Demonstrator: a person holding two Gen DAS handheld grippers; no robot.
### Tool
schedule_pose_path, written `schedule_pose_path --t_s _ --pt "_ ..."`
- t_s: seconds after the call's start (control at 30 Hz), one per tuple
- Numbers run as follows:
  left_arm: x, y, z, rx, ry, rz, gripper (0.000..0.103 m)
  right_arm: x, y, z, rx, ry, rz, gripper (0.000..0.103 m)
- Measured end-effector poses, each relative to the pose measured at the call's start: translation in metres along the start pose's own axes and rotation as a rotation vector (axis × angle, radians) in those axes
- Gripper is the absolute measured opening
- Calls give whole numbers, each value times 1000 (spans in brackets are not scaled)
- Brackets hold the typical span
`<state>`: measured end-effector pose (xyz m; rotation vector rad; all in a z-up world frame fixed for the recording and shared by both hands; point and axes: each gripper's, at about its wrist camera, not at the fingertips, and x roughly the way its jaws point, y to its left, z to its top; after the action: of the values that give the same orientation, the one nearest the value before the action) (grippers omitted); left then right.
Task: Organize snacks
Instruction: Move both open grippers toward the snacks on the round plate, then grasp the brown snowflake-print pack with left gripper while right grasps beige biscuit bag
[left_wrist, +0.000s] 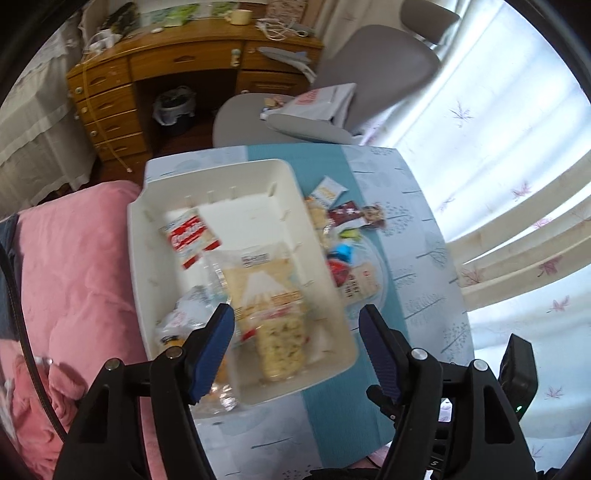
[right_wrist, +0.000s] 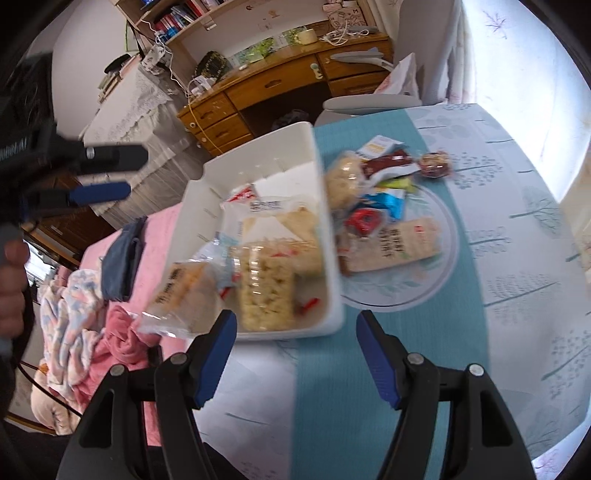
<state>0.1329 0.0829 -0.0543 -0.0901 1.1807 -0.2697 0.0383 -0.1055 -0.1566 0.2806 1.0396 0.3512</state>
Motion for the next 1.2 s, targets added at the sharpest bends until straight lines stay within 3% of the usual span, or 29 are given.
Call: schedule_pose_path --t_s 0.4,0.47,0.83,1.0,1.2 --pt "40 -72 45 134 89 66 69 -7 -66 14 -73 36 -40 69" --pt "52 -87 55 170 108 91 69 -6 -73 17 -102 37 -37 79" --pt "127 -143 102 338 211 194 69 12 -91 42 -469 -22 -51 81" --pt "173 -152 117 374 283 215 69 31 -90 47 -661 -44 -44 81" --pt "226 -152 125 404 369 257 69 60 -92 51 -791 -31 -22 81"
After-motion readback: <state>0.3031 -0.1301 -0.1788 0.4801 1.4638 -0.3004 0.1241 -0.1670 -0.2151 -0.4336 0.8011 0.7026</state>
